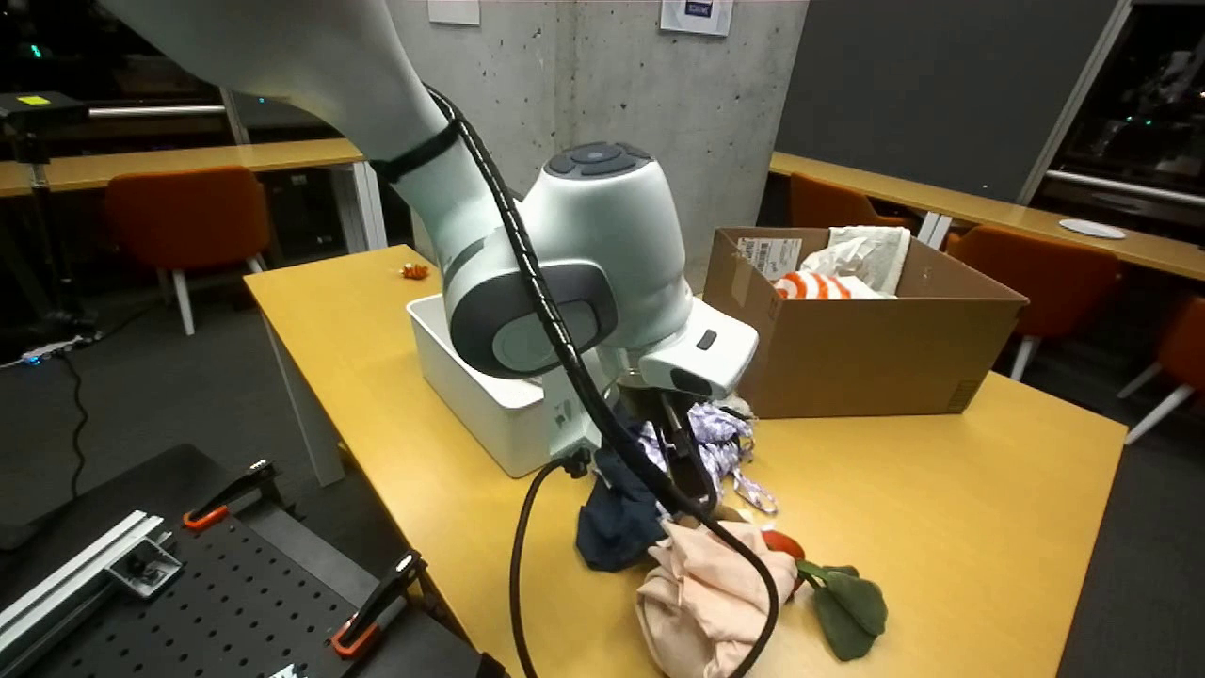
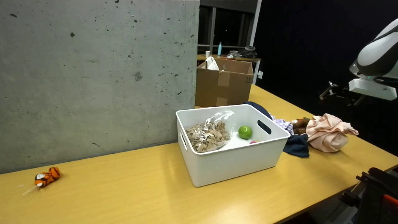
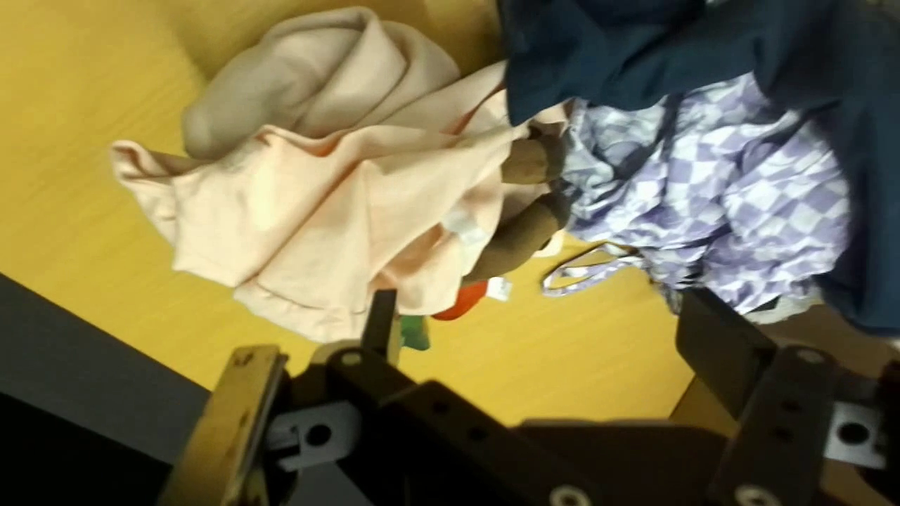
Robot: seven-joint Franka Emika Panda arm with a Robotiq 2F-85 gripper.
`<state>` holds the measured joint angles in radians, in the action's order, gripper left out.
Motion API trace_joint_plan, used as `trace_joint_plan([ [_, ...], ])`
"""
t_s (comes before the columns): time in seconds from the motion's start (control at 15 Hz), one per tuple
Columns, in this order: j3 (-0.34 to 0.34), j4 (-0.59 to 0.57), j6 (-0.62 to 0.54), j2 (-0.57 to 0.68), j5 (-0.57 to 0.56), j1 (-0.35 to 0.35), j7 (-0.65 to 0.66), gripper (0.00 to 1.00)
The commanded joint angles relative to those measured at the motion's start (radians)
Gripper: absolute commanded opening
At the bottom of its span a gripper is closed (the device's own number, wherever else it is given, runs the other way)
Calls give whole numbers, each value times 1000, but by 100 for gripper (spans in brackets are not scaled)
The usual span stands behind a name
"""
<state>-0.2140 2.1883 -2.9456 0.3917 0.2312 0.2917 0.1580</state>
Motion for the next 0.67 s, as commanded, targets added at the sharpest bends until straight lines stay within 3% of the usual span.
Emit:
trace_joint_plan([
  [0.0,147,-50,-2,58,81,119,-156,100],
  [0.13,160,-73,12,95,76,142,-180,100],
  [0.6,103,-169,50,226,32,157,-169,100],
])
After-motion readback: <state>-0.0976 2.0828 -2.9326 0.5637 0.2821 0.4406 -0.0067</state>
